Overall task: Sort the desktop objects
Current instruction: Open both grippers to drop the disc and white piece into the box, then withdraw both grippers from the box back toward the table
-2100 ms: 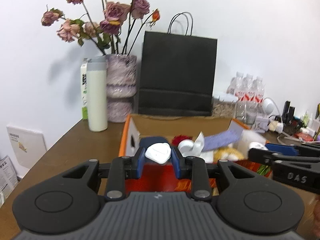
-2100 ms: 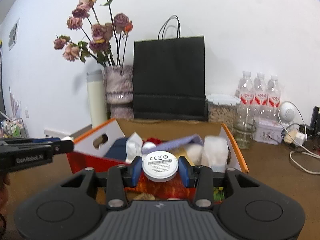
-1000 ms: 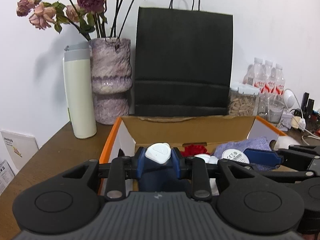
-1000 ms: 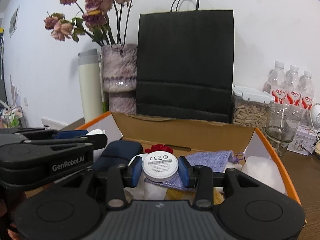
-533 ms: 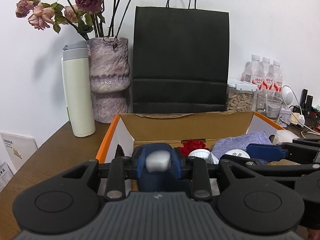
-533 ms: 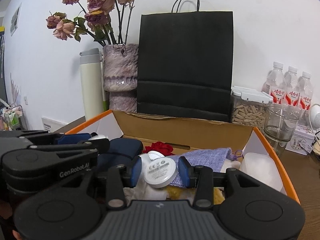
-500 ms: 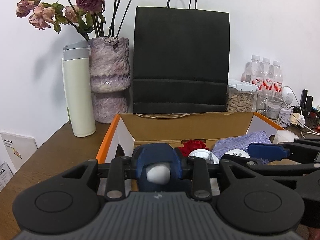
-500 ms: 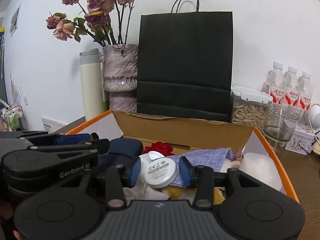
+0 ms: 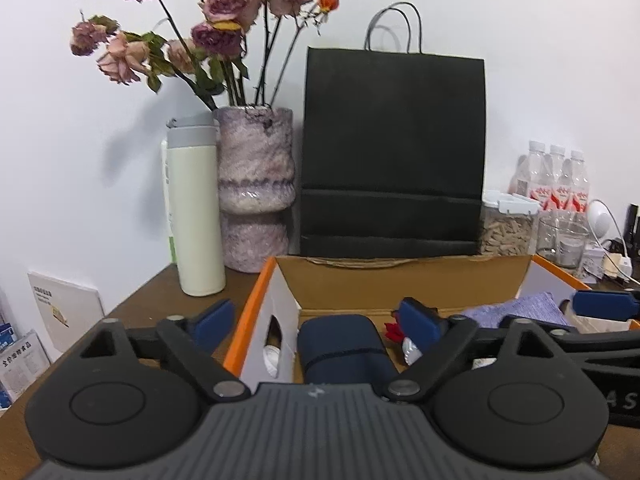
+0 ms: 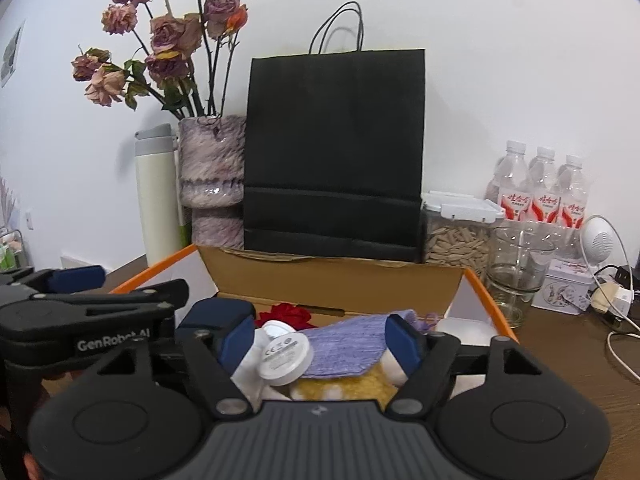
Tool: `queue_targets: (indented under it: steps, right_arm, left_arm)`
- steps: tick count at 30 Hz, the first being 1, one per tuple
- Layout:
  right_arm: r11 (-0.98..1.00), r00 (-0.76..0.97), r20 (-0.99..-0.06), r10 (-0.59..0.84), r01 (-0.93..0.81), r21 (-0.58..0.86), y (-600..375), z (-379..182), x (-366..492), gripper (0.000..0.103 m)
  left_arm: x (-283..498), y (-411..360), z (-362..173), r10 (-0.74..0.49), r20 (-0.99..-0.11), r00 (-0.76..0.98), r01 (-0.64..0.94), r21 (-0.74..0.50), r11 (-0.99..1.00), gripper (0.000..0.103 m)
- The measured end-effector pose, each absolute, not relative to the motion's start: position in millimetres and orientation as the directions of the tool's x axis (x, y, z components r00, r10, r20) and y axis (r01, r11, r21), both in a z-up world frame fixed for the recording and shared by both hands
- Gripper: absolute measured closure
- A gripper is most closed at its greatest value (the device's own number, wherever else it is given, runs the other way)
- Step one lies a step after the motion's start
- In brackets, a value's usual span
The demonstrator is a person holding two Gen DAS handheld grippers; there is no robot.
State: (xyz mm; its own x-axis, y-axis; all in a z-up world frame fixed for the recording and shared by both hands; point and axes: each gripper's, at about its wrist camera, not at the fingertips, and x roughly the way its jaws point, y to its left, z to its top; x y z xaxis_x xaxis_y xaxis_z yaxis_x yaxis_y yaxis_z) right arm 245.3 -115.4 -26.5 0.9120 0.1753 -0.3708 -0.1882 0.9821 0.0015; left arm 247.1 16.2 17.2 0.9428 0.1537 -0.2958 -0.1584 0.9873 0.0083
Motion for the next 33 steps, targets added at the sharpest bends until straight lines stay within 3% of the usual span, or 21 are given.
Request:
queue_targets:
  steps: [4,7,25,33]
  right_arm:
    - [0.986,0.917,-0.365,0.161,-0.166,0.018,-123,-26,245,0.008]
    - [0.988,0.919,-0.364,0.152,-0.153,0.025,-126,-26,246,0.002]
    - [0.982,0.927,-0.330,0.175,-0.188,-0.006,-135,-27,219,0.002]
    - [0.980,0.928,-0.324,0.183,-0.197,-0.013,-149,-27,185,0.002]
  left_arm:
    - [244,18,17,0.163,-0.267,0.950,-0.173,-0.014,0.985,0.000]
    - [242,17,18,0.164,-0.252,0.954,-0.172,-0.010,0.985,0.000]
    - [220,25,29,0.171,-0.215,0.962,-0.178,-0.013,0.984,0.000]
    - [185,38,30,0.139,-0.293,0.946,-0.151,-0.020,0.988,0.000]
